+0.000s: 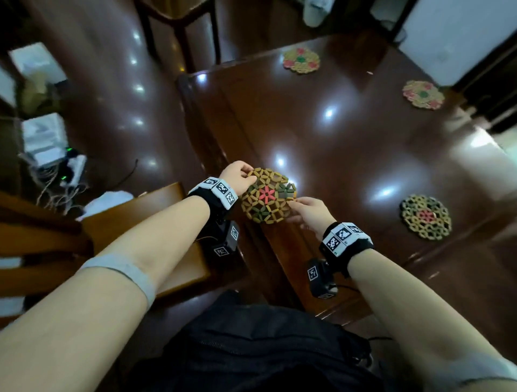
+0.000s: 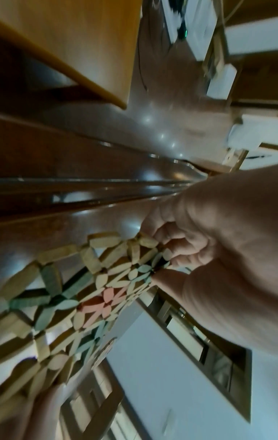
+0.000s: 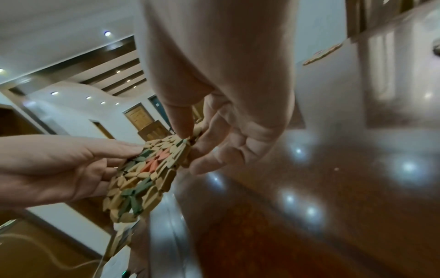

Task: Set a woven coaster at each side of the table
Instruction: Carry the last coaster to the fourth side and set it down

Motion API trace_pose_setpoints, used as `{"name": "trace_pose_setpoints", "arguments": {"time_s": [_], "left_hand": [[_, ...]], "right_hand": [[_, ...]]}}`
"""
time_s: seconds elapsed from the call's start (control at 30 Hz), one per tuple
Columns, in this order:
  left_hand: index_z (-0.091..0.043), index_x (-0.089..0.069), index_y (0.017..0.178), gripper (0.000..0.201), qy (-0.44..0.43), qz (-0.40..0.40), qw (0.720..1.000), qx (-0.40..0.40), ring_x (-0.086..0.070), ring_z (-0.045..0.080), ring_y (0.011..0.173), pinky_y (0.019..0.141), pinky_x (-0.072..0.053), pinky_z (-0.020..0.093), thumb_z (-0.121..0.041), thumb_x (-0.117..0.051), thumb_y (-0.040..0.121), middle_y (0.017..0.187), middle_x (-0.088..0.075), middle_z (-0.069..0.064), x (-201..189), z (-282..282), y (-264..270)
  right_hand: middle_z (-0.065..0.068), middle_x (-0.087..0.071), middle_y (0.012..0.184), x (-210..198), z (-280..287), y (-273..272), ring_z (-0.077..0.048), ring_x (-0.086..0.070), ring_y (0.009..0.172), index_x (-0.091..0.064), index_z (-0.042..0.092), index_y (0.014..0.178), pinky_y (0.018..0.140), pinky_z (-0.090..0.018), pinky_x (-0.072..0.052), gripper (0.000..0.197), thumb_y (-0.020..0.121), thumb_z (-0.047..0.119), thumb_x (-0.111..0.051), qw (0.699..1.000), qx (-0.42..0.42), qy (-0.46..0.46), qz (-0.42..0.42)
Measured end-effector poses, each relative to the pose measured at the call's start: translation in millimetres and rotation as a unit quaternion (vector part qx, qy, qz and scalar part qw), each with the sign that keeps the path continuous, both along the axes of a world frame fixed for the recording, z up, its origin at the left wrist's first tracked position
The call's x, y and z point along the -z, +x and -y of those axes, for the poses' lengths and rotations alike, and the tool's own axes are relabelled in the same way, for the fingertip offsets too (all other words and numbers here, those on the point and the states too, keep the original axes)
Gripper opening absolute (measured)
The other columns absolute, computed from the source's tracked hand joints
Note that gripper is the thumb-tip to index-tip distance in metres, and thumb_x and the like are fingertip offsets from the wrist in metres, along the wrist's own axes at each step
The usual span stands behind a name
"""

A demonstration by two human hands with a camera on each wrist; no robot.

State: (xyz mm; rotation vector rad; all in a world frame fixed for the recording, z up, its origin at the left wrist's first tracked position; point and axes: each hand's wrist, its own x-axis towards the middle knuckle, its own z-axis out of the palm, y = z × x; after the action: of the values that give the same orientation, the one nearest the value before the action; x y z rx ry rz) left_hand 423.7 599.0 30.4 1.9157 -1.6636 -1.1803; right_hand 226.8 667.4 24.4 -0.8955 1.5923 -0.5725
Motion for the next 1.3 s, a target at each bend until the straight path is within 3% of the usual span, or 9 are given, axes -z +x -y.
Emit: {"name": "trace_pose_setpoints", "arguments": {"time_s": [0.23, 0.43, 0.53, 0.63, 0.83, 0.97, 1.03, 1.13, 1.3], "left_hand": [[-0.006, -0.064, 0.116, 0.03, -0.011, -0.007, 0.992, 0.126, -0.06, 0.024, 0.109, 0.085, -0.041, 0.021, -0.012, -0.064, 0.086, 0.115, -0.066, 0.011, 9, 80, -29], [-0.013, -0.067, 0.11, 0.028, -0.005, 0.004, 0.985, 0.17, -0.055, 0.013, 0.087, 0.079, -0.041, 0.022, -0.012, -0.069, 0.082, 0.1, -0.066, 0.004, 24, 142, -30], [-0.013, -0.066, 0.111, 0.031, -0.003, 0.01, 0.984, 0.176, -0.056, 0.013, 0.088, 0.08, -0.041, 0.021, -0.01, -0.069, 0.081, 0.104, -0.067, 0.005, 30, 162, -25], [-0.011, -0.065, 0.112, 0.031, 0.005, 0.011, 0.985, 0.171, -0.061, 0.019, 0.099, 0.083, -0.042, 0.022, -0.006, -0.067, 0.081, 0.108, -0.068, 0.008, 36, 175, -20], [-0.014, -0.065, 0.111, 0.038, 0.026, 0.006, 0.984, 0.179, -0.063, 0.02, 0.107, 0.085, -0.045, 0.023, 0.005, -0.056, 0.079, 0.11, -0.069, 0.007, 47, 186, -14], [-0.015, -0.062, 0.117, 0.049, 0.036, 0.005, 0.981, 0.193, -0.061, 0.021, 0.113, 0.095, -0.048, 0.028, 0.009, -0.052, 0.076, 0.116, -0.067, 0.006, 53, 189, -19], [-0.015, -0.057, 0.125, 0.052, 0.039, 0.026, 0.978, 0.202, -0.059, 0.023, 0.117, 0.099, -0.047, 0.031, 0.004, -0.058, 0.076, 0.125, -0.062, 0.007, 54, 187, -20], [-0.019, -0.051, 0.132, 0.055, -0.001, 0.117, 0.966, 0.23, -0.054, 0.027, 0.122, 0.1, -0.045, 0.035, -0.011, -0.066, 0.08, 0.137, -0.051, 0.007, 57, 184, -16], [-0.028, -0.046, 0.136, 0.054, -0.056, 0.226, 0.918, 0.322, -0.039, 0.027, 0.132, 0.104, -0.039, 0.042, -0.028, -0.06, 0.084, 0.144, -0.044, 0.001, 58, 170, -9]], "right_hand": [[-0.001, -0.071, 0.09, -5, 35, -13, -0.011, -0.063, 0.068, -0.067, 0.018, 0.094, 0.037, -0.014, -0.028, 0.012, 0.091, 0.027, -0.059, 0.995, 0.088, 0.02, -0.038], [-0.011, -0.07, 0.102, 2, 74, 14, -0.016, -0.062, 0.075, -0.066, 0.013, 0.095, 0.035, -0.011, -0.033, 0.012, 0.092, 0.022, -0.058, 0.99, 0.119, 0.072, -0.029], [-0.01, -0.071, 0.112, 7, 91, 30, -0.017, -0.064, 0.085, -0.063, 0.008, 0.114, 0.049, -0.019, -0.036, 0.027, 0.094, 0.023, -0.054, 0.988, 0.107, 0.101, -0.036], [-0.008, -0.07, 0.116, 11, 103, 40, -0.018, -0.064, 0.091, -0.06, 0.009, 0.118, 0.062, -0.026, -0.04, 0.028, 0.095, 0.022, -0.05, 0.987, 0.1, 0.119, -0.028], [-0.007, -0.068, 0.118, 11, 111, 44, -0.019, -0.063, 0.092, -0.057, 0.01, 0.121, 0.065, -0.027, -0.043, 0.03, 0.096, 0.021, -0.046, 0.985, 0.109, 0.133, -0.028], [-0.008, -0.065, 0.121, 16, 110, 46, -0.02, -0.063, 0.096, -0.051, 0.012, 0.13, 0.078, -0.031, -0.046, 0.035, 0.095, 0.018, -0.046, 0.986, 0.07, 0.144, -0.034], [-0.011, -0.06, 0.126, 22, 108, 47, -0.024, -0.061, 0.107, -0.049, 0.01, 0.135, 0.085, -0.033, -0.048, 0.043, 0.093, 0.016, -0.047, 0.986, 0.038, 0.128, -0.098], [-0.007, -0.033, 0.151, 30, 100, 44, -0.03, -0.04, 0.134, -0.037, 0.017, 0.145, 0.109, -0.038, -0.037, 0.057, 0.09, 0.017, -0.048, 0.971, -0.009, 0.091, -0.221], [0.008, -0.013, 0.161, 26, 89, 40, -0.029, -0.015, 0.146, -0.022, 0.032, 0.15, 0.115, -0.043, -0.024, 0.066, 0.09, 0.016, -0.045, 0.946, -0.157, 0.062, -0.275]]}}
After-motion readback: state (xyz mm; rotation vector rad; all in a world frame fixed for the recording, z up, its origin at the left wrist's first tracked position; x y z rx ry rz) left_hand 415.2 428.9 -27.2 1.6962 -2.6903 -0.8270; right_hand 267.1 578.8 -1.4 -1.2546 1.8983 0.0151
